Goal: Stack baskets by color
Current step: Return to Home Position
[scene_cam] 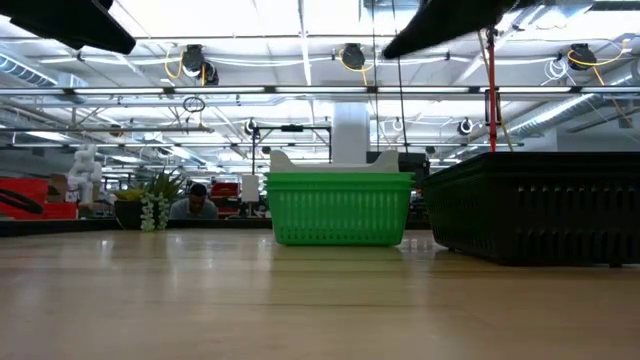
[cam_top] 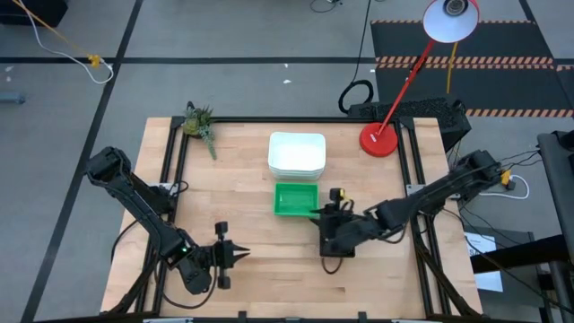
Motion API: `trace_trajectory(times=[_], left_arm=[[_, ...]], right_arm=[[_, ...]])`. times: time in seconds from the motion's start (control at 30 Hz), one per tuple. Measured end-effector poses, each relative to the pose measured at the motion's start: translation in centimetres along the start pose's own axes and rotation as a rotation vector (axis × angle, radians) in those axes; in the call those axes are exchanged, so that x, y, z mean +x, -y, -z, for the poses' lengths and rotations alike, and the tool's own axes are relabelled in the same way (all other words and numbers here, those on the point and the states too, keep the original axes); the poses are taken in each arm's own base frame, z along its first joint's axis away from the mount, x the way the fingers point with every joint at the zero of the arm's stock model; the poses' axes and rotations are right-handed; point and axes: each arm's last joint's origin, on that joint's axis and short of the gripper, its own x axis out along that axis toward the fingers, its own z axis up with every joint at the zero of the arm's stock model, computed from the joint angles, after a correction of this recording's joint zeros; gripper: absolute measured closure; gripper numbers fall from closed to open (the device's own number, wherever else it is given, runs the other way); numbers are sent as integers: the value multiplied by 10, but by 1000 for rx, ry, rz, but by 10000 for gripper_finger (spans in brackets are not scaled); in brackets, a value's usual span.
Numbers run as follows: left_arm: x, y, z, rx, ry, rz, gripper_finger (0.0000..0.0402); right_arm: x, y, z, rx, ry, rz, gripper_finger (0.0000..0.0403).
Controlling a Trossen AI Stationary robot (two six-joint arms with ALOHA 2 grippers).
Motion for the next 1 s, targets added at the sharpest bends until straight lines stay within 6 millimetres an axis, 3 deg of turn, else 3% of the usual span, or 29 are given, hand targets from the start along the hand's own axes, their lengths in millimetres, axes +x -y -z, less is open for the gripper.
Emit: trace_trajectory(times=[0.17,0.33,0.5,0.63,0.8,1.0], left_arm=[[-2,-8,-8,28,34,-39,360],[-7,-29,-25,78,68,-66,360],[-20,-54,-44,85,122,-89,360],[-37,-75,-56,29,173,-105,360],[-53,-98,-50,-11,179,-158,360],[-52,-114,-17,-45,207,-168,360]], right_arm=[[-30,2,-10,22,86,-46,316],[-54,8,-13,-3,130,-75,347],[-69,21,-10,-26,120,-76,397],[-79,31,-10,-48,139,-73,394],[-83,42,4,-74,174,-98,401],[-82,55,44,-19,253,-91,402]])
